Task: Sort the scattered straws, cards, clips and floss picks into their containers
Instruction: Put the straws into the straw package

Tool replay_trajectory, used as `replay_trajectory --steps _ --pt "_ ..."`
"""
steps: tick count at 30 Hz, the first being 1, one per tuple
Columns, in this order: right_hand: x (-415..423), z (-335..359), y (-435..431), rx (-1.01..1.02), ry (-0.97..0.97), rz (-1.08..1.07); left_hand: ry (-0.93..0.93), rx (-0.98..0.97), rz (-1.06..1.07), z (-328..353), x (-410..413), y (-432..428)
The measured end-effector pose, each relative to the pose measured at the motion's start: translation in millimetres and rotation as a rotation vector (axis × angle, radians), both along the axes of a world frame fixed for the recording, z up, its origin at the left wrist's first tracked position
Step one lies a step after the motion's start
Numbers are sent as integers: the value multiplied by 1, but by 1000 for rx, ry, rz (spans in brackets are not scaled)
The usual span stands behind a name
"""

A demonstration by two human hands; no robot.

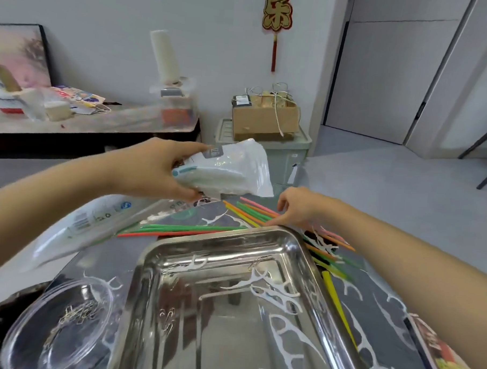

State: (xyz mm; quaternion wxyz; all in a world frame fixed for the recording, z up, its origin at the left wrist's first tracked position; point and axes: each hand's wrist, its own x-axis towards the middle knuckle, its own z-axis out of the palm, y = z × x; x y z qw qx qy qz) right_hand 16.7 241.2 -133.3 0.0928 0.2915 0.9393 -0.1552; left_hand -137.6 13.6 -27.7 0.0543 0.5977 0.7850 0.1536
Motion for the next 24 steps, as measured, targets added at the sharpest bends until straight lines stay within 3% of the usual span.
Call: replay_trajectory --steps 6,11,19,24 --pt "-27 9 -1 7 -231 99 10 5 -37 -20 -21 -8" --pt "-37 9 -1 -16 -290 124 -23 9 -63 -30 -30 -17" --pt "-40 6 -2 13 -270 152 -97 -18 -27 -40 -35 -28" --pt "-32 11 -2 -8 -156 154 -116 8 -4 -39 -35 -33"
